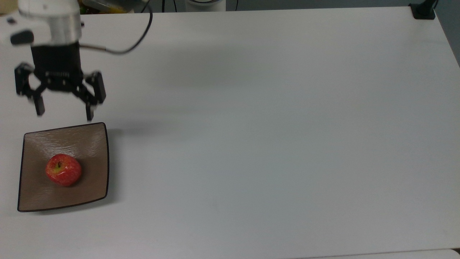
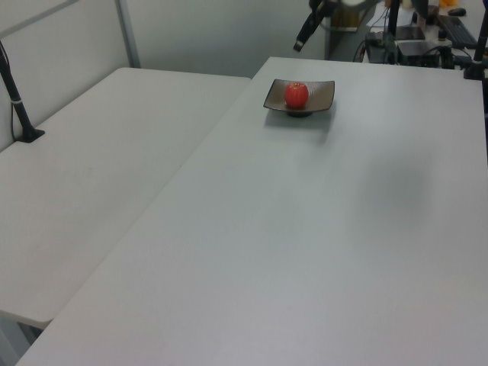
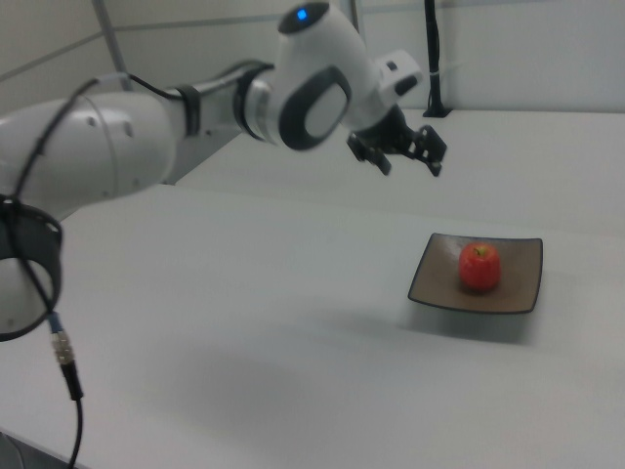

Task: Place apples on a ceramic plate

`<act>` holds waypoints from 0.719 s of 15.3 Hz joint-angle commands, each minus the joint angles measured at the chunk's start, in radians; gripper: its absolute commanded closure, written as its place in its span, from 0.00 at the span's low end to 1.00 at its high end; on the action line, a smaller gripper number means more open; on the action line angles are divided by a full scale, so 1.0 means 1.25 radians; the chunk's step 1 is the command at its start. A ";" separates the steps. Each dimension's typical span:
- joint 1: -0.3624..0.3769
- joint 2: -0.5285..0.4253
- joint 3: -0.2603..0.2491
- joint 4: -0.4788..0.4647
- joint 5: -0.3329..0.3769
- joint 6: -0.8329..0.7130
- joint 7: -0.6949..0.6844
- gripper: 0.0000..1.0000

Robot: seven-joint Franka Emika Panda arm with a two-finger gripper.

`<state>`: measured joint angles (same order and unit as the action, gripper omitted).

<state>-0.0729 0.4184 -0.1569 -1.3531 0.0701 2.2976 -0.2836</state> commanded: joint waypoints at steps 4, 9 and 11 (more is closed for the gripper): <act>0.044 -0.251 0.004 -0.111 0.015 -0.328 0.227 0.00; 0.111 -0.338 0.013 -0.147 0.010 -0.498 0.398 0.00; 0.140 -0.362 0.013 -0.164 0.011 -0.536 0.418 0.00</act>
<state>0.0488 0.0343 -0.1373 -1.4813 0.0726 1.6832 0.1761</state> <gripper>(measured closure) 0.000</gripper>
